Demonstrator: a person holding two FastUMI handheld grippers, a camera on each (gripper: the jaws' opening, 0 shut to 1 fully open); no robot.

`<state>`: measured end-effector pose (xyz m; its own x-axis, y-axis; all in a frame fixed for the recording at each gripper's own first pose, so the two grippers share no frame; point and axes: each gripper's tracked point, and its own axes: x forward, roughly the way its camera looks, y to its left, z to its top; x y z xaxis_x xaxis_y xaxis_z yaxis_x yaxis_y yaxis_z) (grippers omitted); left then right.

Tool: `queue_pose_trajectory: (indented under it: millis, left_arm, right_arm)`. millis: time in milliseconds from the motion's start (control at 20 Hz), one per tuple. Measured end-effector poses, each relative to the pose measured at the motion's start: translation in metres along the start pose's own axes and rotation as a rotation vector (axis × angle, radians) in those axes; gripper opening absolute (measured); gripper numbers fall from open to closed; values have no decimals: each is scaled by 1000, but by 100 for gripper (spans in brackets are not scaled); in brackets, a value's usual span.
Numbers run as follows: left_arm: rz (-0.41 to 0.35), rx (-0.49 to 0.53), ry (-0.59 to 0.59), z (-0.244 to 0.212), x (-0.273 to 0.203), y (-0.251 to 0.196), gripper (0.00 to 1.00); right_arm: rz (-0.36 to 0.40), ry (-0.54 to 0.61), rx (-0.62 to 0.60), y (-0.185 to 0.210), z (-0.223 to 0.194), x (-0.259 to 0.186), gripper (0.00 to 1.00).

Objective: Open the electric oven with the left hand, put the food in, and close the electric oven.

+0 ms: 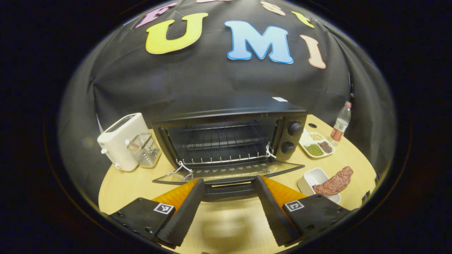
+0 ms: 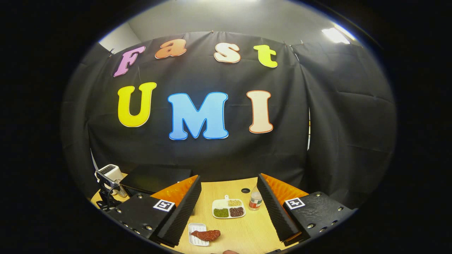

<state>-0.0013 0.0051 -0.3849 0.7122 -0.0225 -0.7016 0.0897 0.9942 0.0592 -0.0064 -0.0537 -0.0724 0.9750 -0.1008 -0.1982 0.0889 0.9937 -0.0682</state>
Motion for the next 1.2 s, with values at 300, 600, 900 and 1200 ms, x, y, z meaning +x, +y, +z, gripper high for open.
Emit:
queue_pose_trajectory:
  millis: [300,600,900,1200]
  left_arm:
    - [-11,47,79,-52,10,-2,97]
    - [31,-9,56,-47,1,15,97]
    - [70,-96,-170,54,-61,30,97]
    - [69,-100,-365,133,-123,24,96]
  right_arm:
    - [14,9,-11,4,-3,-2,98]
    - [19,39,-10,1,-16,-2,98]
    - [92,225,71,-7,-74,18,98]
    - [233,589,434,5,-175,25,96]
